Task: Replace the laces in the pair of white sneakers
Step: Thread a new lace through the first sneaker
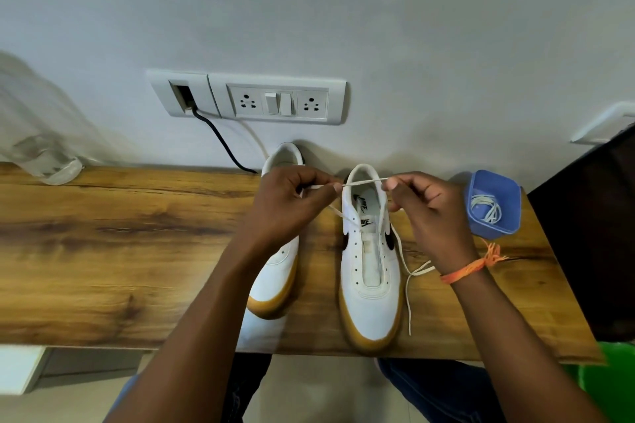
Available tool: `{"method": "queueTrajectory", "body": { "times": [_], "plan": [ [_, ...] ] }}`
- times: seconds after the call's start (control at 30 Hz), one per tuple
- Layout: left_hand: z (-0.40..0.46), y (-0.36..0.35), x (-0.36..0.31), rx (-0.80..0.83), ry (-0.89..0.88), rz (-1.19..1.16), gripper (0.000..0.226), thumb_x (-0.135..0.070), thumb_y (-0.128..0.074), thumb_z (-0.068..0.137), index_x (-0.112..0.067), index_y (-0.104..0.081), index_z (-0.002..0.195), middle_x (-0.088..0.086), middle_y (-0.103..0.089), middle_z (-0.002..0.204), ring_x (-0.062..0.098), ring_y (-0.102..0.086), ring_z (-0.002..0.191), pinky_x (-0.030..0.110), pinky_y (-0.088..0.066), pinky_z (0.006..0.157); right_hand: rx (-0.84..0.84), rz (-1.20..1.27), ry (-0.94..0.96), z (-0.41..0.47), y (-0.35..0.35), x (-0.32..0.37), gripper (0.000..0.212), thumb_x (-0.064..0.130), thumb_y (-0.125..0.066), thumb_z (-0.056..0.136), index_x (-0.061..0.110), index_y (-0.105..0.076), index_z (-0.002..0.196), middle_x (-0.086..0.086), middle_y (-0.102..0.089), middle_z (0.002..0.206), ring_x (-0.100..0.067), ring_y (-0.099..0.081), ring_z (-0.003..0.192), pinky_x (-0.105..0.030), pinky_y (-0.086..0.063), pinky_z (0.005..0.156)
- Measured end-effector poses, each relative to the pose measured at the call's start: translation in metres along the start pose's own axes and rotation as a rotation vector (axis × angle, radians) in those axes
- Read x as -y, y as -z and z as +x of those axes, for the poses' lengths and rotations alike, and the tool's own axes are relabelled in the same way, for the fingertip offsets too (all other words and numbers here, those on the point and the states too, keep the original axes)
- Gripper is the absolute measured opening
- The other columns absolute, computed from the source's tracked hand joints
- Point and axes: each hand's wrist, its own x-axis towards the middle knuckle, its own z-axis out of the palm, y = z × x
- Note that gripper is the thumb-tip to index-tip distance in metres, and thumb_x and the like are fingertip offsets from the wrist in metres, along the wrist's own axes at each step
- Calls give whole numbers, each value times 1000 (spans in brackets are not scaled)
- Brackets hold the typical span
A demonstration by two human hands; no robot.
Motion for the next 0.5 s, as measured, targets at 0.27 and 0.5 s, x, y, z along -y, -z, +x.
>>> {"method": "queueTrajectory", "body": {
  "times": [0.27, 0.5],
  "plan": [
    [3, 18, 19, -230, -2, 621, 17, -33, -69, 80, -33, -76, 95, -11, -70, 93, 19, -61, 95, 35, -47, 82, -42, -52, -44, 4, 6, -12, 10, 20, -66, 91, 16, -73, 85, 10, -66, 65, -9, -56, 58, -27, -46, 56],
    [2, -11, 15, 42, -28, 417, 46, -46, -61, 82, -39, -62, 127, -17, -63, 119, 22, -52, 114, 45, -44, 95, 191, 41, -57, 0, 2, -6, 9, 14, -70, 88, 19, -77, 86, -14, -72, 81, -37, -65, 78, -46, -53, 68]
  ]
}}
